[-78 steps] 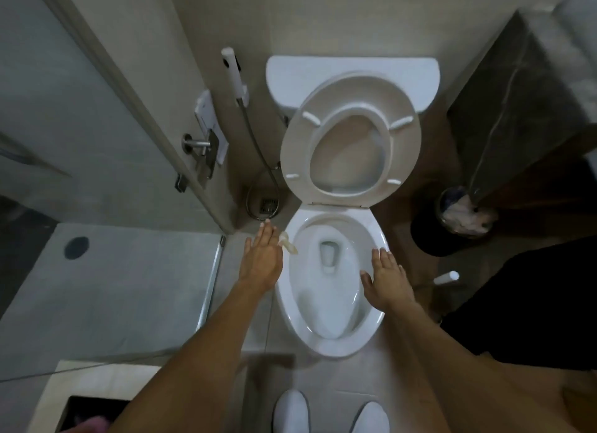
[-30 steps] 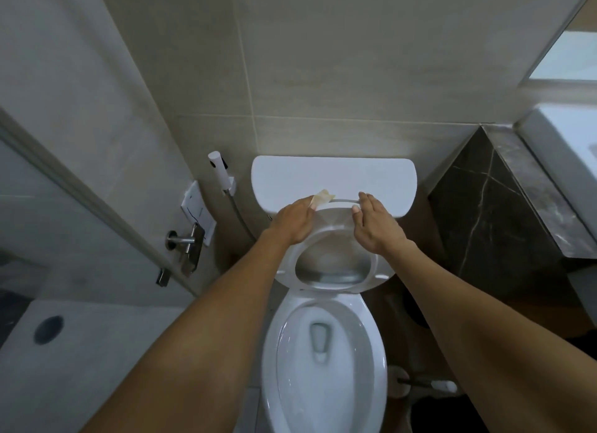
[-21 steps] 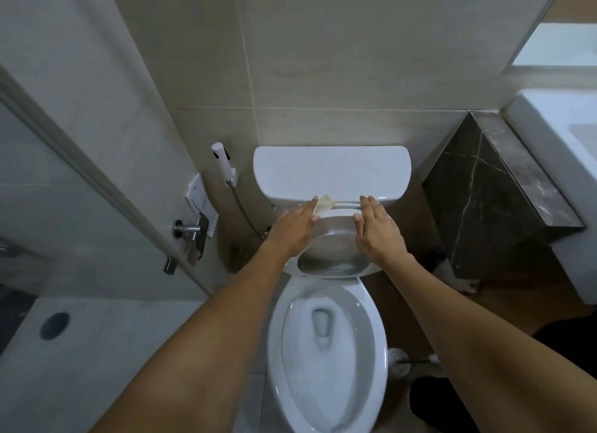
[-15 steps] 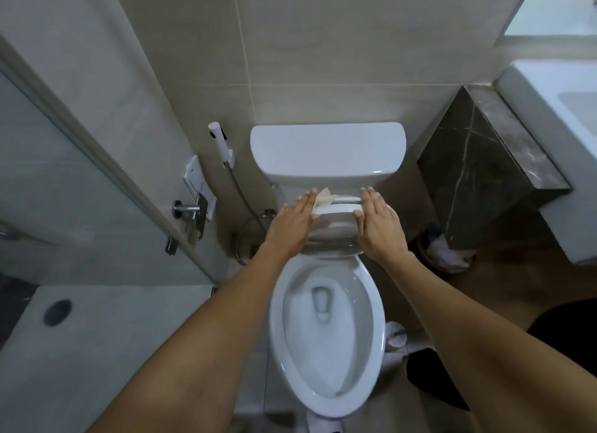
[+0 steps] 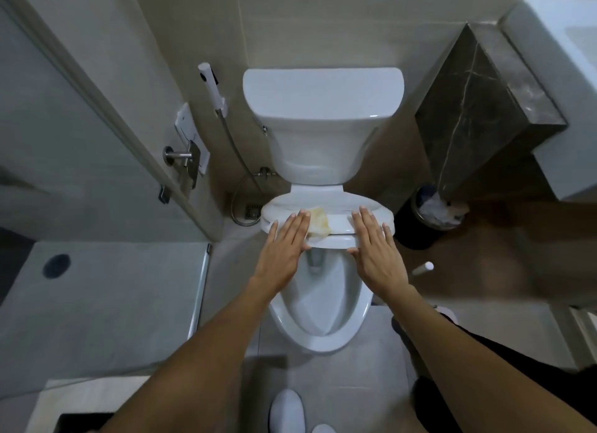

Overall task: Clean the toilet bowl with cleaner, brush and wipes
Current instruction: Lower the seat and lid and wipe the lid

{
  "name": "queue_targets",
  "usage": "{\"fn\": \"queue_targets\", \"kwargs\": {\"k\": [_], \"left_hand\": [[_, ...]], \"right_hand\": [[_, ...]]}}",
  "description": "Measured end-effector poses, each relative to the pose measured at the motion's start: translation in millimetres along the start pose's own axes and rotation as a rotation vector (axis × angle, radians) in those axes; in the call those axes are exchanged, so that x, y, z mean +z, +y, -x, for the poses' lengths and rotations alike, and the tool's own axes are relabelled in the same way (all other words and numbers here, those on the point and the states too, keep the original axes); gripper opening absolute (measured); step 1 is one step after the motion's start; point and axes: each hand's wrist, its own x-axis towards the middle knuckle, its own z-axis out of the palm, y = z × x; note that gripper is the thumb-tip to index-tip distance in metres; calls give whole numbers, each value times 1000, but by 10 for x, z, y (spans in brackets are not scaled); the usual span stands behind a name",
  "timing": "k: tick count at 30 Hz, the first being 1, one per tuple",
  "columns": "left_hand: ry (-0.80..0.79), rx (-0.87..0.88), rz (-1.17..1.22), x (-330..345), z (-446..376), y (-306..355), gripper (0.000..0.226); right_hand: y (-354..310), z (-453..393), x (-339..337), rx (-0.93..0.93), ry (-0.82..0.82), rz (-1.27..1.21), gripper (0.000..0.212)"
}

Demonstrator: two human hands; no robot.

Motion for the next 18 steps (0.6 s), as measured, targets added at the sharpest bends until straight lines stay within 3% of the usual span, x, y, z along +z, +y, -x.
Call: {"fn": "queue_targets", "kwargs": {"k": [8,13,18], "left_hand": [[52,120,-131,673,548,15,53],[183,133,-171,1286,803,-34,51],[261,176,-153,1787,1023,-100,70]], "right_hand": [[80,556,653,-110,46,103,68],[132,784,1231,-123,139,124,66],[226,976,1775,-211,242,149,63]]}}
